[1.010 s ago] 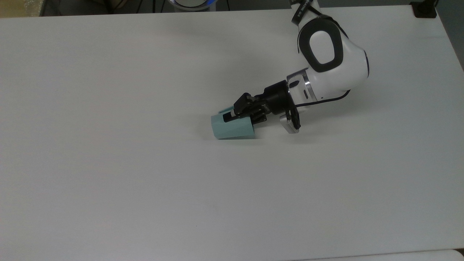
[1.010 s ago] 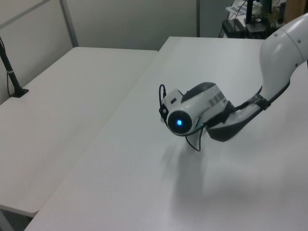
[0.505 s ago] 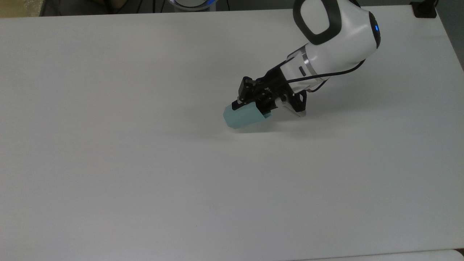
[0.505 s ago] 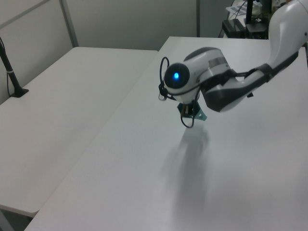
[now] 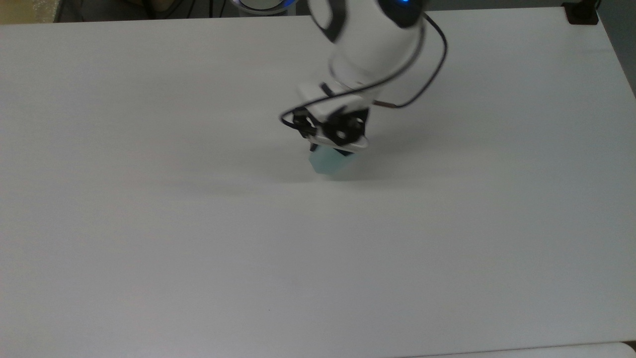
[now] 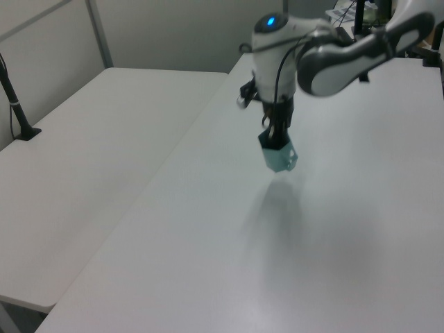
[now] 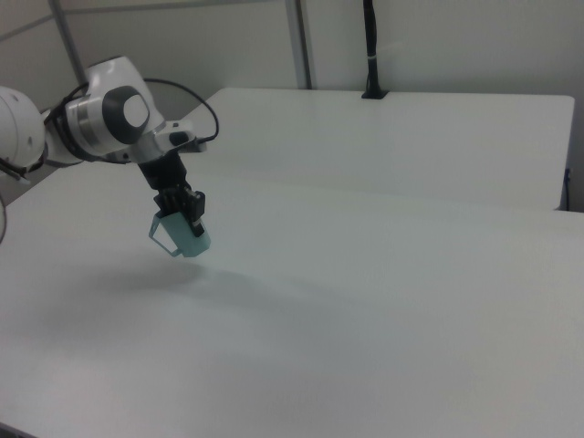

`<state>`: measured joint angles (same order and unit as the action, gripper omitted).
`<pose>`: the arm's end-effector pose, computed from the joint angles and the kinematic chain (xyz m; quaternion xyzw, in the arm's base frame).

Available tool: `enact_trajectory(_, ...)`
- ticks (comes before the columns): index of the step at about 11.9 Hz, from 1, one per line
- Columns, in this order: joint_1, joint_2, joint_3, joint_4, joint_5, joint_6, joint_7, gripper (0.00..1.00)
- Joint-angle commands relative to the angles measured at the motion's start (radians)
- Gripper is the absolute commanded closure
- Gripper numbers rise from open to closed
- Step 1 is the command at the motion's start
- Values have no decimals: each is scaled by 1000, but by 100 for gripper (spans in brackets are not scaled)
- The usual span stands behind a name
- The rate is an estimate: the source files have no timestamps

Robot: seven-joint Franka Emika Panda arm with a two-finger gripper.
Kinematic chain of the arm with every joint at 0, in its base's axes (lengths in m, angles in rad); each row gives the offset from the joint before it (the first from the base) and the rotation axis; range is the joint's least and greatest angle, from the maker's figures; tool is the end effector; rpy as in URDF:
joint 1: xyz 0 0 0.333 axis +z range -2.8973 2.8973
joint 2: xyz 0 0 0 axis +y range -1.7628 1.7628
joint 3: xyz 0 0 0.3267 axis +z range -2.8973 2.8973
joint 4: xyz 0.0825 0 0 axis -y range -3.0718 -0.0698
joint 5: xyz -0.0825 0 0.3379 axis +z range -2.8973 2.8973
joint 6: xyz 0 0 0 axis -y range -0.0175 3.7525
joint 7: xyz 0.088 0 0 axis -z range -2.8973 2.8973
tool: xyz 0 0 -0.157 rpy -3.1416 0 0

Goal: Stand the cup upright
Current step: 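Rotate the gripper upward, tipping the cup onto its base, then open the gripper and lift it away from the upright cup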

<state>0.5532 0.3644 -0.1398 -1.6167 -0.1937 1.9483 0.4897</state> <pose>0.5730 0.2370 0.3949 0.9933 0.0032 0.0362 0.1093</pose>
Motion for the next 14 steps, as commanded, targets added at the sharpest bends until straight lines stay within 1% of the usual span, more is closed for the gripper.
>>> enact_trajectory(1, -71, -223, 22, -234, 92, 63, -75, 100)
enact_trajectory(3, -117, -321, 22, -419, 114, 208, -98, 100)
enact_trajectory(4, -157, -340, 22, -478, 129, 259, -121, 100)
enact_trajectory(6, -231, -331, 20, -497, 222, 308, -205, 100)
enact_trajectory(8, -269, -299, 22, -497, 275, 354, -220, 100)
enact_trajectory(10, -269, -253, 22, -494, 280, 366, -220, 100)
enact_trajectory(13, -271, -226, 22, -489, 281, 371, -218, 100)
enact_trajectory(14, -277, -229, 23, -488, 298, 370, -217, 100)
